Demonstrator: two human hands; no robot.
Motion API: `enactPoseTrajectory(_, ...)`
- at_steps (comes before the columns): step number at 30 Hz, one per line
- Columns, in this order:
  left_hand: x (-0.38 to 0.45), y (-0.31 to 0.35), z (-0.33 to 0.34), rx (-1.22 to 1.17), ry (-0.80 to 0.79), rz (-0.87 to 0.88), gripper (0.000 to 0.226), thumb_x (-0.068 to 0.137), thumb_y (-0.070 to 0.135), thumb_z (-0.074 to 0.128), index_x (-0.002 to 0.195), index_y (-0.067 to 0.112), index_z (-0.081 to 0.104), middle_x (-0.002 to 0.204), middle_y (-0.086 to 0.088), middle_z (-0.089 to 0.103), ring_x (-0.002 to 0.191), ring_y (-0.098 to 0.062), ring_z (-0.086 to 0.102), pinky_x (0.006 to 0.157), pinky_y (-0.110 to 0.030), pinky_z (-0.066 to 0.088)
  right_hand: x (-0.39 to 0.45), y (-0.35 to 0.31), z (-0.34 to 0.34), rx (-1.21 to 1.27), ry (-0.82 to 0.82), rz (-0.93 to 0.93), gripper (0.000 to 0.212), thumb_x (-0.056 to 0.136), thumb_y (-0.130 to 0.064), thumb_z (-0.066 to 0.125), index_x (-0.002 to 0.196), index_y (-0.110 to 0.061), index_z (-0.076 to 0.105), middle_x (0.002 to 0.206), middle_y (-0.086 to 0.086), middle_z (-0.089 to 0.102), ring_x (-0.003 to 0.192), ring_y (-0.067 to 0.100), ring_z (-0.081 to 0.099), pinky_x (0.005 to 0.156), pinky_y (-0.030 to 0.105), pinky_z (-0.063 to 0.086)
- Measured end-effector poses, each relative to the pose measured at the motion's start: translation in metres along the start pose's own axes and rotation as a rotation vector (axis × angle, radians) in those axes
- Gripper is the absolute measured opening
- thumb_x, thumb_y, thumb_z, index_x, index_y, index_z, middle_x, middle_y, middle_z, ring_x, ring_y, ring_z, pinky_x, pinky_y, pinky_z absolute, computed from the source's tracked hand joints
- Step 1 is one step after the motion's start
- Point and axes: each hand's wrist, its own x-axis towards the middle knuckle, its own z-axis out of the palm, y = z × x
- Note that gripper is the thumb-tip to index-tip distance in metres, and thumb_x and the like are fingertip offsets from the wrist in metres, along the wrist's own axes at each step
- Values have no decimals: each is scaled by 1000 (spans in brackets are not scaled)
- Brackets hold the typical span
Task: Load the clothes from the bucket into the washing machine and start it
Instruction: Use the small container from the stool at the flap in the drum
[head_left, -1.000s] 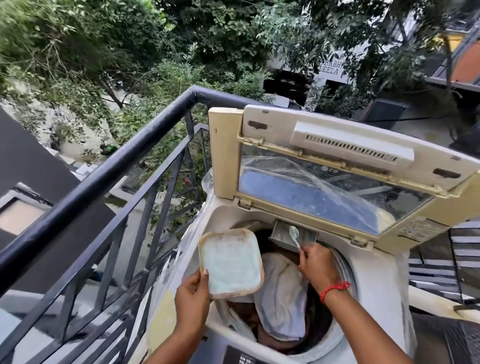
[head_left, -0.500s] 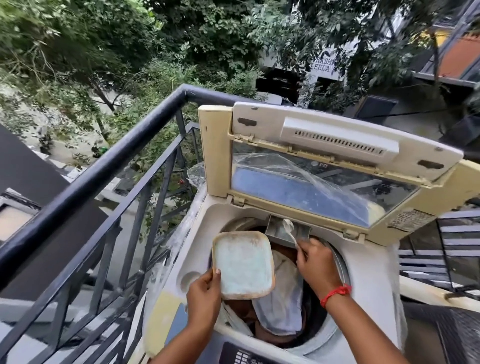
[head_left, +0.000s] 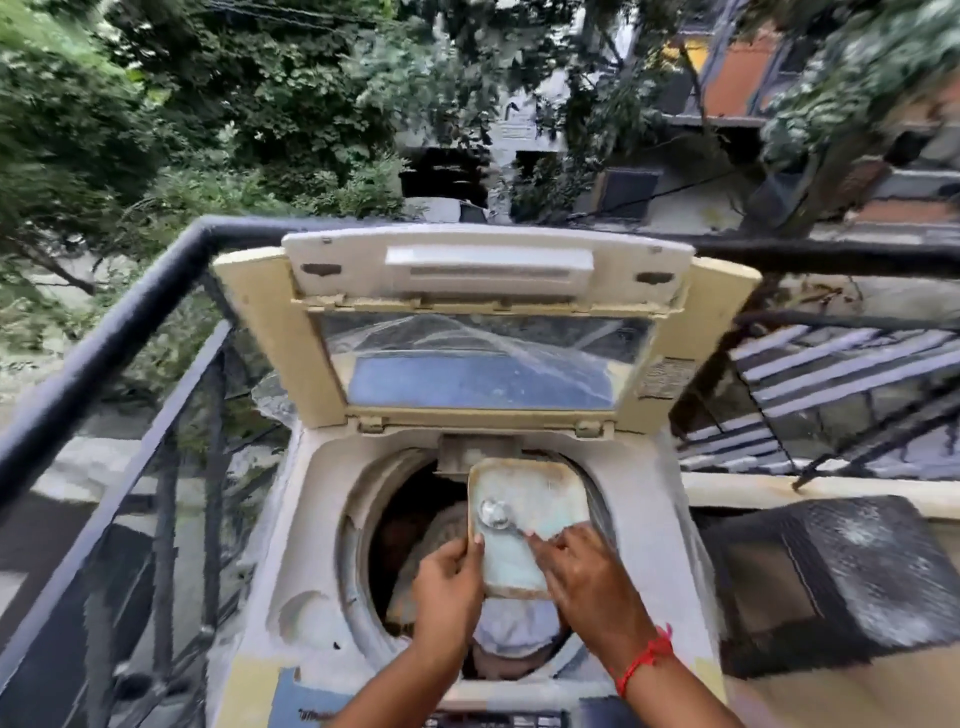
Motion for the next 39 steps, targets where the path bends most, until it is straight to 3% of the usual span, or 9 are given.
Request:
enactPoseTrajectory(4, -12, 25, 55, 51, -134, 96, 37, 96, 22, 59, 62, 9, 65, 57, -1, 69, 54, -3, 60, 53, -24, 48, -29, 35, -21, 185, 135, 386, 23, 86, -41, 57, 91, -30, 77, 100, -7, 63, 101, 15, 50, 85, 27, 46)
enactPoseTrajectory(8, -19, 34, 111, 53, -302, 98, 32, 97, 18, 52, 73, 2, 67, 53, 11, 66, 54, 6, 57, 52, -11, 42, -60, 75, -51, 212, 277, 639, 12, 84, -25, 66, 91, -27, 76, 108, -4, 61, 104, 12, 49, 96, 17, 34)
enactPoseTrajectory(12, -26, 36, 167, 19, -435, 21, 26, 98, 20, 52, 105, 3, 71, 91, -7, 76, 83, -18, 70, 67, -30, 55, -98, 119, -81, 321, 484, 897, 24, 81, -13, 74, 101, -25, 69, 103, -4, 59, 96, 15, 60, 88, 28, 49)
enactPoseTrajectory(18, -30, 32, 265, 158, -566, -10, 23, 98, 25, 56, 95, 14, 76, 94, -10, 76, 86, -27, 71, 76, -47, 57, -168, 191, -97, 977, 742, 1413, 18, 84, -11, 72, 98, -21, 66, 86, 12, 74, 77, 18, 70, 74, 35, 57)
enactPoseTrajectory(23, -27, 13, 360, 311, -680, 0, 26, 98, 22, 55, 84, 6, 70, 69, 2, 74, 61, -9, 68, 54, -25, 53, -222, 242, -94, 1137, 917, 1528, 14, 85, -1, 67, 99, -4, 69, 85, 12, 74, 72, 15, 67, 64, 19, 56)
enactPoseTrajectory(28, -8, -10, 448, 473, -917, -86, 20, 99, 29, 51, 99, 23, 70, 97, 2, 75, 88, -14, 70, 83, -36, 56, -268, 309, -71, 1196, 997, 1606, 21, 83, 2, 69, 104, -3, 67, 90, 14, 73, 79, 19, 66, 67, 17, 57)
enactPoseTrajectory(33, 20, -51, 527, 604, -990, -137, 13, 99, 26, 53, 100, 20, 65, 85, 5, 71, 68, 1, 69, 62, -19, 56, -302, 375, -25, 1186, 986, 1720, 23, 83, 7, 66, 106, 4, 65, 87, 18, 66, 77, 23, 60, 59, 15, 55)
enactPoseTrajectory(36, 63, -109, 580, 691, -945, -69, 50, 70, 53, 68, 105, 18, 60, 93, -10, 71, 80, -25, 66, 72, -47, 54, -321, 427, 8, 1129, 979, 1778, 21, 82, 6, 68, 103, 4, 67, 85, 18, 68, 75, 24, 61, 59, 22, 55)
enactPoseTrajectory(39, 124, -190, 632, 836, -899, 7, 39, 69, 50, 64, 101, 29, 59, 98, -8, 70, 90, -31, 68, 81, -57, 56, -334, 476, 37, 1057, 987, 1823, 20, 81, 3, 70, 101, 1, 69, 84, 16, 71, 70, 22, 63, 63, 27, 52)
